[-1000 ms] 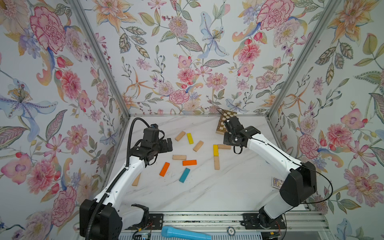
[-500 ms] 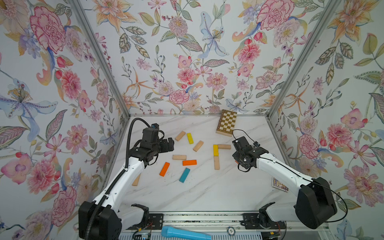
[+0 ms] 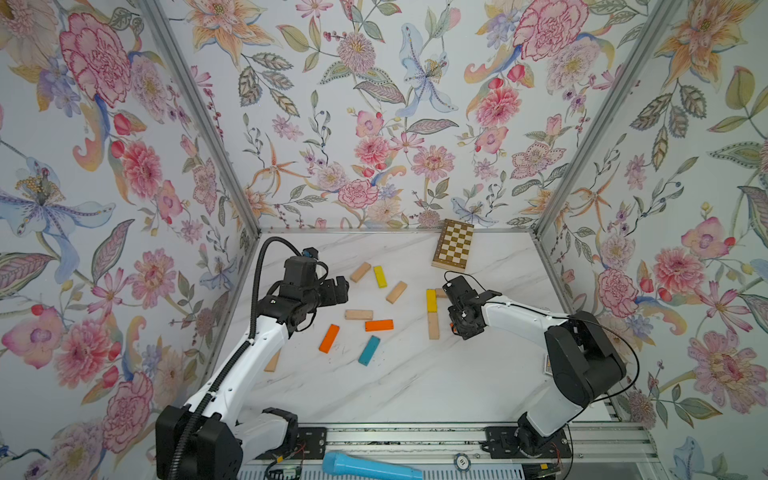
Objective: Assemble the number 6 with building blocks
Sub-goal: Assemble the building block at the center of the board.
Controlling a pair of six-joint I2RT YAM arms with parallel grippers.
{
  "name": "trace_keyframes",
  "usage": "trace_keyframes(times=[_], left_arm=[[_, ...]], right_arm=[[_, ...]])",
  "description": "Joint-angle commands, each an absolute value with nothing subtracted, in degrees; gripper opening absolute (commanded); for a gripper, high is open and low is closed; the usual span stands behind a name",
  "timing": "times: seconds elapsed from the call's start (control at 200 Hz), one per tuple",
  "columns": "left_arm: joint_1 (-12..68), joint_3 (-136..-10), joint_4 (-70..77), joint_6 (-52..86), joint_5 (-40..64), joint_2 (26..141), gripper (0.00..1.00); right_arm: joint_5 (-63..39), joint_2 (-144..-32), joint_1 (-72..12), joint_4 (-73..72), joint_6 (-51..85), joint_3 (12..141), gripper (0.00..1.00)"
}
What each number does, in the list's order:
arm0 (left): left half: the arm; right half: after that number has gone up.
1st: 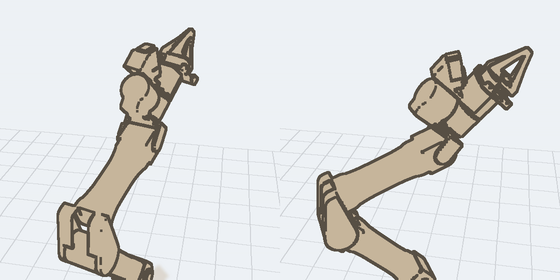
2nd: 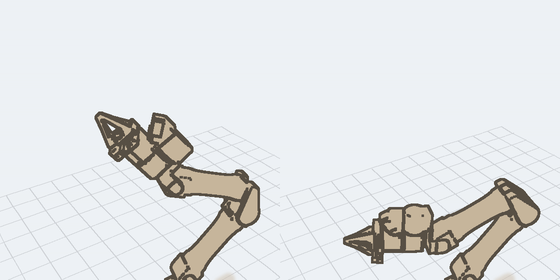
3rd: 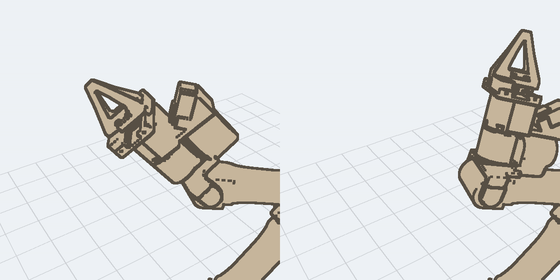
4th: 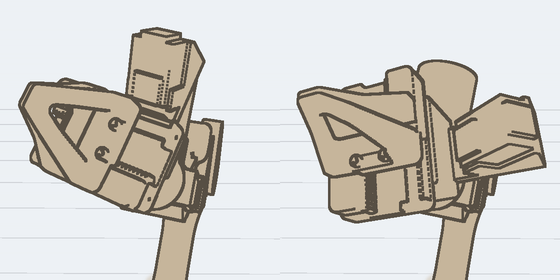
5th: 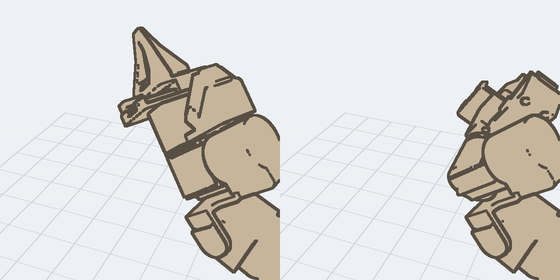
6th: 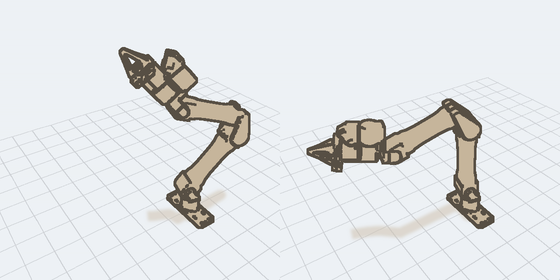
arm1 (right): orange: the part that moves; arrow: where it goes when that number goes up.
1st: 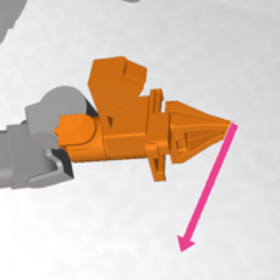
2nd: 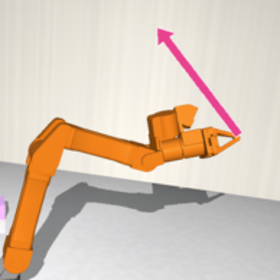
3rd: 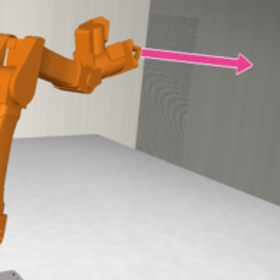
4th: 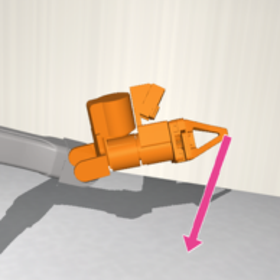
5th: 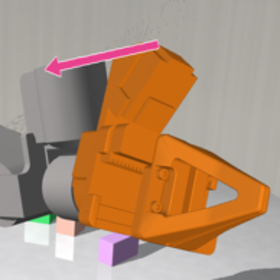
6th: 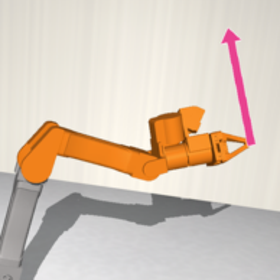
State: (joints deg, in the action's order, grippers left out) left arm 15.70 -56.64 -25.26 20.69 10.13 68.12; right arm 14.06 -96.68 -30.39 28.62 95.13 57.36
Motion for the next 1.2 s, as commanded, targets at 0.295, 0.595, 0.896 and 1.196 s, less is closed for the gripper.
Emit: trace_keyframes(times=[0.295, 0.595, 0.896, 1.196], left_arm=[[15.76, -55.59, -25.22, 20.39, 10.2, 68.03, 0.96], [15.8, -55.64, -25.38, 20.06, 9.87, 68.56, 0.97], [15.8, -55.64, -25.65, 19.4, 8.99, 68.89, 0.97], [15.74, -55.15, -24.33, 16.9, 10.56, 70.63, 0.99]], right_arm=[[13.11, -103.98, -31.01, 30.28, 106.43, 65.21, 0.35], [12.88, -103.64, -30.49, 30.32, 106.38, 66.4, 0.48], [17.29, -92.89, -28.88, 32.6, 96.35, 65.73, 0.53], [8.61, -83.62, -22.37, 22.48, 45.73, 55.88, 0.54]])
